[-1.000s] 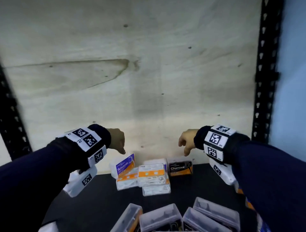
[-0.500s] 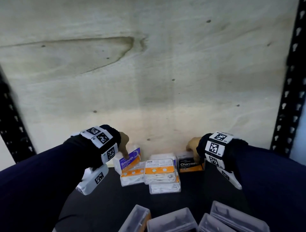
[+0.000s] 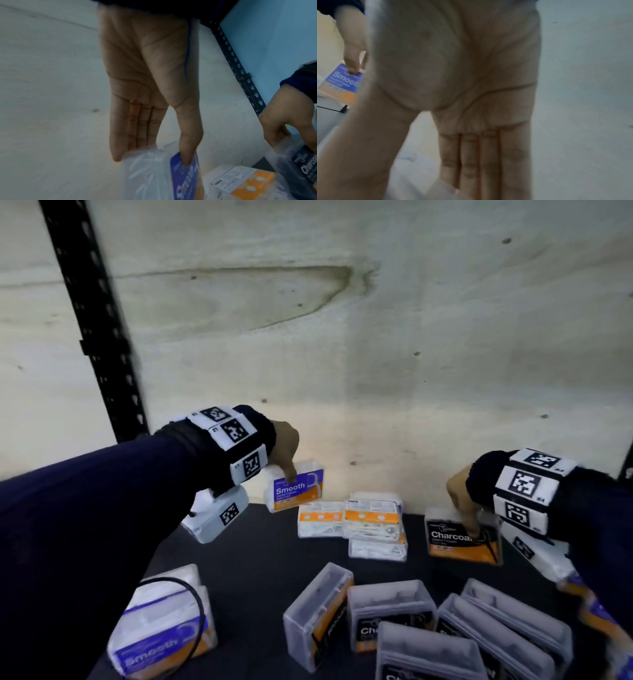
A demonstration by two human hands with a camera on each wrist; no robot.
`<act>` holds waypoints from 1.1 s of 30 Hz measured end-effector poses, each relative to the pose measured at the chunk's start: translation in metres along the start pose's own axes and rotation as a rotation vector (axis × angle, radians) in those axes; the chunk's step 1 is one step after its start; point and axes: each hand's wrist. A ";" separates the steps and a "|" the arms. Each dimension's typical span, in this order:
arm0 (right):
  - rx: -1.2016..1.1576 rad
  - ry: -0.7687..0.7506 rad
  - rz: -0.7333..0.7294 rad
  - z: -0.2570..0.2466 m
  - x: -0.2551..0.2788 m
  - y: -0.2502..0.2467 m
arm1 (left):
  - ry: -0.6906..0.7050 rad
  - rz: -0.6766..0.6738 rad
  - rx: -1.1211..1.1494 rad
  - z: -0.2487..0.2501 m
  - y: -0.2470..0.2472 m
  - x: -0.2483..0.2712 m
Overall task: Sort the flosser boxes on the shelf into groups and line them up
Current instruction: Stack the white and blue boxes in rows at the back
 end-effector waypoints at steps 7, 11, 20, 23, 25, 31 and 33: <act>-0.097 -0.169 0.080 -0.030 0.001 0.025 | 0.000 0.008 0.118 -0.015 0.018 0.027; -0.067 -0.173 0.110 -0.045 0.005 0.033 | 0.018 0.027 0.125 -0.017 0.023 0.040; -0.160 -0.271 0.151 -0.050 0.067 -0.003 | -0.015 0.049 0.232 -0.037 0.016 0.067; -0.220 -0.343 0.236 -0.060 0.098 -0.014 | -0.034 0.066 0.247 -0.045 0.014 0.082; -0.252 -0.433 0.304 -0.076 0.124 -0.017 | -0.036 0.088 0.254 -0.051 0.014 0.092; -0.420 -0.654 0.587 -0.155 0.185 0.011 | -0.056 0.166 0.281 -0.076 0.028 0.129; -0.449 -0.632 0.585 -0.188 0.180 0.031 | -0.097 0.181 0.275 -0.085 0.036 0.141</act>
Point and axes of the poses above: each hand's wrist, its own x-axis away from the middle knuckle, its own y-axis out of the palm, z = x × y, and after that the axes turned 6 degrees about -y, right-handed
